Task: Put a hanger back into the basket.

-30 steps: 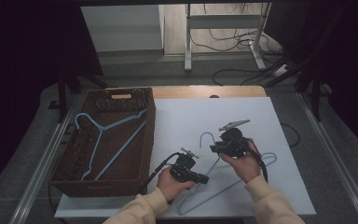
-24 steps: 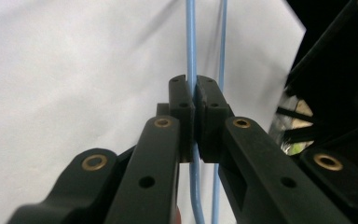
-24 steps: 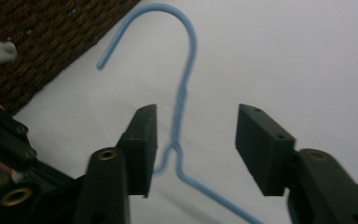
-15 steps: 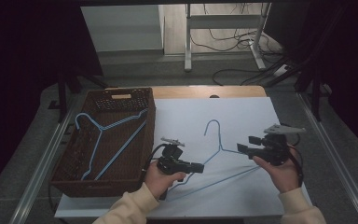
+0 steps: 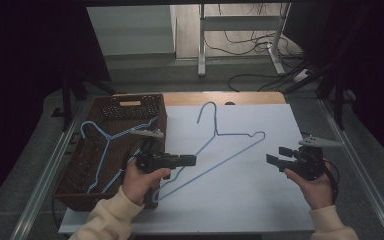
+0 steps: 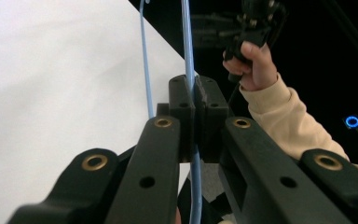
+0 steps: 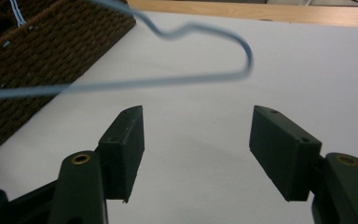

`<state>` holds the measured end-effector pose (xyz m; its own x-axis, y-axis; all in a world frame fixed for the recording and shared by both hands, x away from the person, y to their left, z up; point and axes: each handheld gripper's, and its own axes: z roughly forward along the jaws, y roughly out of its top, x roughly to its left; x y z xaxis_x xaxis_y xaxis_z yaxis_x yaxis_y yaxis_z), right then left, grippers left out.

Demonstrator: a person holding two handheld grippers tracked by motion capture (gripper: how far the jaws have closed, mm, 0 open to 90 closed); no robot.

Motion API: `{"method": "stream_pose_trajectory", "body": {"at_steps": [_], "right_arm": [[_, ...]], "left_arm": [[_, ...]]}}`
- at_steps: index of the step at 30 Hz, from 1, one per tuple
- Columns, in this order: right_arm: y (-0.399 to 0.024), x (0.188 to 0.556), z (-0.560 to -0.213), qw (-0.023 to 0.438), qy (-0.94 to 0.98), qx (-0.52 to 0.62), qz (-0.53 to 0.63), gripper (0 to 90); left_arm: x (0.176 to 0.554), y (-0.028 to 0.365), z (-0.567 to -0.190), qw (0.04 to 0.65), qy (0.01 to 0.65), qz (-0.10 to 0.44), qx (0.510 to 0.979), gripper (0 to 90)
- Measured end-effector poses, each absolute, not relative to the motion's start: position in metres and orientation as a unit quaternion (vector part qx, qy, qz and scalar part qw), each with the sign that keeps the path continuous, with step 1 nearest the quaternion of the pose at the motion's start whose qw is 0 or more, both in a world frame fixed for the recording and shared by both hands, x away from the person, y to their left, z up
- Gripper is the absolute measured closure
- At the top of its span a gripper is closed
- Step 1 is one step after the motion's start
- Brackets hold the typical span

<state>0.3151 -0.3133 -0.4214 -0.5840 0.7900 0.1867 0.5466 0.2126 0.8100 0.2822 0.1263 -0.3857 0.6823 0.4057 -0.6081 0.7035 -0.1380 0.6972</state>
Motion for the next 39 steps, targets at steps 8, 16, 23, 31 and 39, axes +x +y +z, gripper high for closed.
{"method": "stream_pose_trajectory", "body": {"at_steps": [8, 16, 23, 31, 39], "right_arm": [[-0.307, 0.318, -0.431, 0.128, 0.782, 0.432, 0.43, 35.5], [-0.302, 0.317, -0.437, 0.128, 0.793, 0.429, 0.413, 35.2], [-0.301, 0.316, -0.438, 0.13, 0.796, 0.431, 0.405, 35.0], [-0.3, 0.32, -0.443, 0.126, 0.799, 0.434, 0.396, 34.8], [-0.299, 0.321, -0.445, 0.126, 0.804, 0.434, 0.387, 34.8]], "left_arm": [[0.279, 0.188, -0.38, 0.566, 0.391, -0.115, 0.716, 86.5], [0.272, 0.255, -0.377, 0.583, 0.432, -0.069, 0.685, 86.5], [0.27, 0.314, -0.392, 0.596, 0.474, -0.038, 0.648, 86.5], [0.271, 0.34, -0.412, 0.596, 0.496, -0.041, 0.63, 86.6], [0.265, 0.365, -0.419, 0.593, 0.512, -0.033, 0.621, 86.5]]}}
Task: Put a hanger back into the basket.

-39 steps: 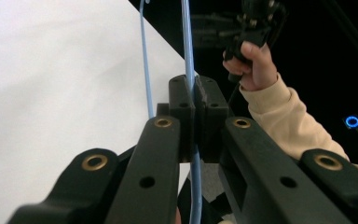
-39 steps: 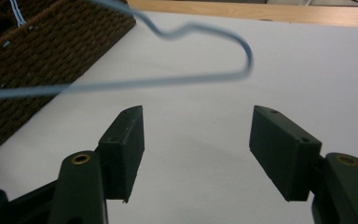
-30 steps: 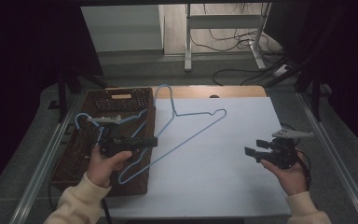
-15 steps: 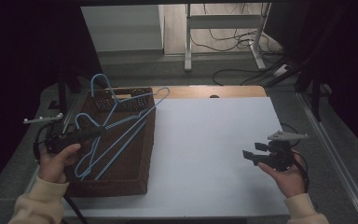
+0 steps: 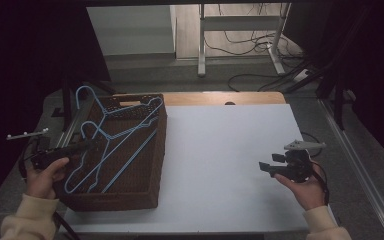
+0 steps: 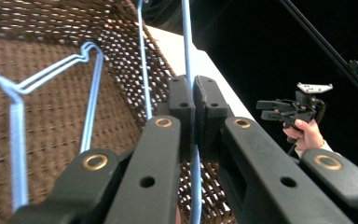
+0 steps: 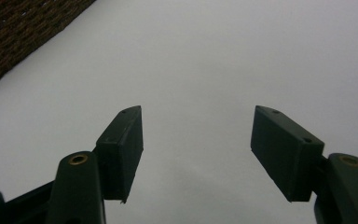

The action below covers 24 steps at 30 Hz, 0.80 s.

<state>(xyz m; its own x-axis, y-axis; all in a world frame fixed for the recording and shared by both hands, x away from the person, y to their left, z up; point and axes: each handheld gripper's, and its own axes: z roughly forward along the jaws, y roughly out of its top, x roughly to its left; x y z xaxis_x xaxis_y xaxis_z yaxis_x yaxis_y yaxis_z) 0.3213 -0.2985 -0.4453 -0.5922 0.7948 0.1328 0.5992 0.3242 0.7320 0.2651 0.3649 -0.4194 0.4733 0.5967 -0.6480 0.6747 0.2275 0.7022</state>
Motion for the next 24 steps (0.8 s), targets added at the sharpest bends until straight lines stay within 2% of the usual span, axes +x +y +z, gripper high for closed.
{"method": "stream_pose_trajectory", "body": {"at_steps": [7, 18, 20, 22, 24], "right_arm": [[-0.298, 0.321, -0.446, 0.124, 0.804, 0.436, 0.385, 34.8], [-0.298, 0.322, -0.446, 0.125, 0.804, 0.436, 0.384, 34.8], [-0.299, 0.322, -0.446, 0.126, 0.805, 0.434, 0.385, 34.8], [-0.299, 0.321, -0.445, 0.126, 0.805, 0.434, 0.385, 34.8], [-0.299, 0.32, -0.445, 0.127, 0.804, 0.434, 0.386, 34.8]], "left_arm": [[0.264, 0.374, -0.432, 0.583, 0.522, -0.04, 0.622, 86.6], [0.279, 0.344, -0.442, 0.555, 0.494, -0.091, 0.663, 86.0], [0.282, 0.34, -0.446, 0.535, 0.507, -0.079, 0.671, 82.9], [0.287, 0.34, -0.45, 0.51, 0.536, -0.088, 0.667, 77.4], [0.288, 0.342, -0.448, 0.5, 0.559, -0.074, 0.658, 64.9]]}}
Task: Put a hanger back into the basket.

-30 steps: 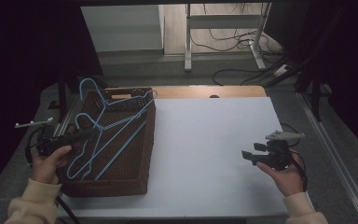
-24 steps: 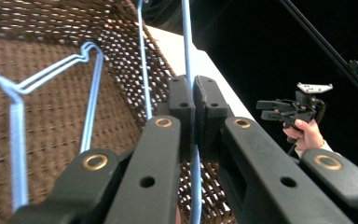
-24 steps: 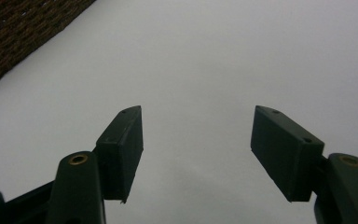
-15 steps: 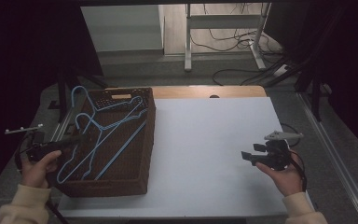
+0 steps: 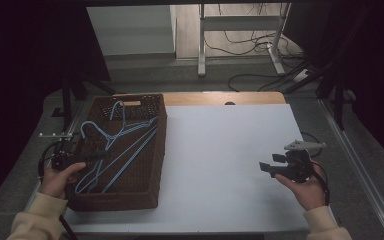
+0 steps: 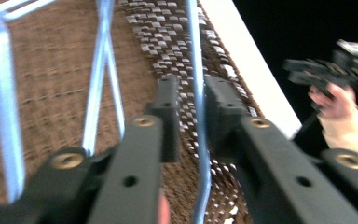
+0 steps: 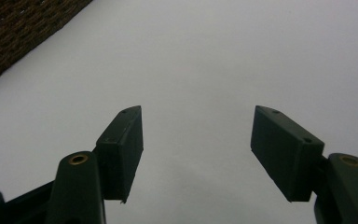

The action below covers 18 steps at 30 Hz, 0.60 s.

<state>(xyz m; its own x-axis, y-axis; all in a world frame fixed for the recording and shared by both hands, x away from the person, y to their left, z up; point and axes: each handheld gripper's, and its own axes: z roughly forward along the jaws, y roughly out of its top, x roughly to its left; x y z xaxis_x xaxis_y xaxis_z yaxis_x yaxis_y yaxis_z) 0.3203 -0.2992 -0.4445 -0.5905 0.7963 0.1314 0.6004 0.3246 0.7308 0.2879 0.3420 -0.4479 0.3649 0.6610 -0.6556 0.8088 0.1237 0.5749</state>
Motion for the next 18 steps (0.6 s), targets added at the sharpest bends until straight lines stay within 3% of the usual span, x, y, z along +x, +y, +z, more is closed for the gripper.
{"method": "stream_pose_trajectory", "body": {"at_steps": [1, 3, 8, 13, 18], "right_arm": [[-0.3, 0.32, -0.444, 0.128, 0.804, 0.434, 0.386, 34.8], [-0.3, 0.32, -0.444, 0.129, 0.804, 0.432, 0.388, 34.8], [-0.299, 0.319, -0.443, 0.129, 0.805, 0.431, 0.388, 34.8], [-0.297, 0.319, -0.444, 0.134, 0.809, 0.425, 0.384, 34.1], [-0.292, 0.318, -0.447, 0.135, 0.818, 0.407, 0.383, 29.3]], "left_arm": [[0.287, 0.343, -0.447, 0.493, 0.564, -0.061, 0.66, 57.0], [0.286, 0.343, -0.442, 0.463, 0.579, -0.019, 0.671, 55.8], [0.278, 0.339, -0.432, 0.453, 0.569, 0.03, 0.686, 36.3], [0.261, 0.308, -0.418, 0.478, 0.496, 0.061, 0.722, 25.8], [0.255, 0.276, -0.417, 0.48, 0.447, 0.073, 0.752, 23.4]]}}
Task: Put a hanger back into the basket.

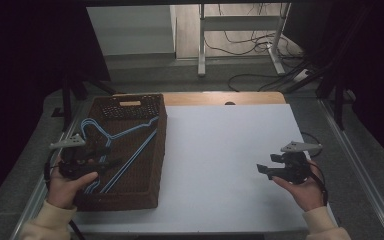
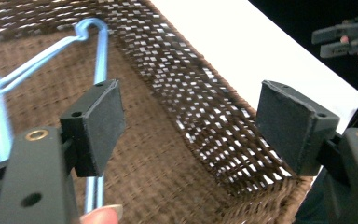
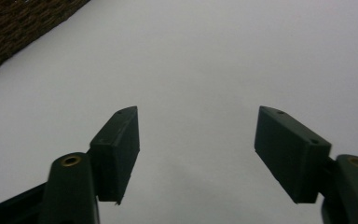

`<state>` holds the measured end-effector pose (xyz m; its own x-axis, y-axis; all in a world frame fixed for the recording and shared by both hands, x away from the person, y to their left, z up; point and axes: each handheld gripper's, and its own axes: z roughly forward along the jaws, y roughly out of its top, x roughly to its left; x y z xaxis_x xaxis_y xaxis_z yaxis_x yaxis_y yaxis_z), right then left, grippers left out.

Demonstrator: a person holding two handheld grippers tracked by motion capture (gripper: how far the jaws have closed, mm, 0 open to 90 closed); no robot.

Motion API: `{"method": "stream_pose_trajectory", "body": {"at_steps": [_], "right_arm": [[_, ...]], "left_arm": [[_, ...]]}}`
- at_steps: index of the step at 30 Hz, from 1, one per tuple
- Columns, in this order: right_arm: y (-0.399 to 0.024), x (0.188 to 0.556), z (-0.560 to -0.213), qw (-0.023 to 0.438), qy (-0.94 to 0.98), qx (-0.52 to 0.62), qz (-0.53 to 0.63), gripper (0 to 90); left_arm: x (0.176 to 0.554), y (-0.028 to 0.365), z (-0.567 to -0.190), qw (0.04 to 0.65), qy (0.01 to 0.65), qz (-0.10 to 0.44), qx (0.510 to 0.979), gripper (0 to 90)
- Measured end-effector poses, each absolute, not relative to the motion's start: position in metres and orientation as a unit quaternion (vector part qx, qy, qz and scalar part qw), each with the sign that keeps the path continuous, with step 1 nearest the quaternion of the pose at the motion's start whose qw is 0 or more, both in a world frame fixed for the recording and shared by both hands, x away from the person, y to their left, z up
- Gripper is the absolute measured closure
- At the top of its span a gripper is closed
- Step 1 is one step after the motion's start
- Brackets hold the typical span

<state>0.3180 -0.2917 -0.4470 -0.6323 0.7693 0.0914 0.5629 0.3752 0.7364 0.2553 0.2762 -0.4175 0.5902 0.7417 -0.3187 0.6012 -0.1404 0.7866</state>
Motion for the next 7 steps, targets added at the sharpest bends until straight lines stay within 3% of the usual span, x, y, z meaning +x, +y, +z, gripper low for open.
{"method": "stream_pose_trajectory", "body": {"at_steps": [7], "right_arm": [[-0.288, 0.317, -0.448, 0.107, 0.823, 0.379, 0.41, 19.2]], "left_arm": [[0.254, 0.258, -0.42, 0.474, 0.433, 0.08, 0.763, 20.9]]}}
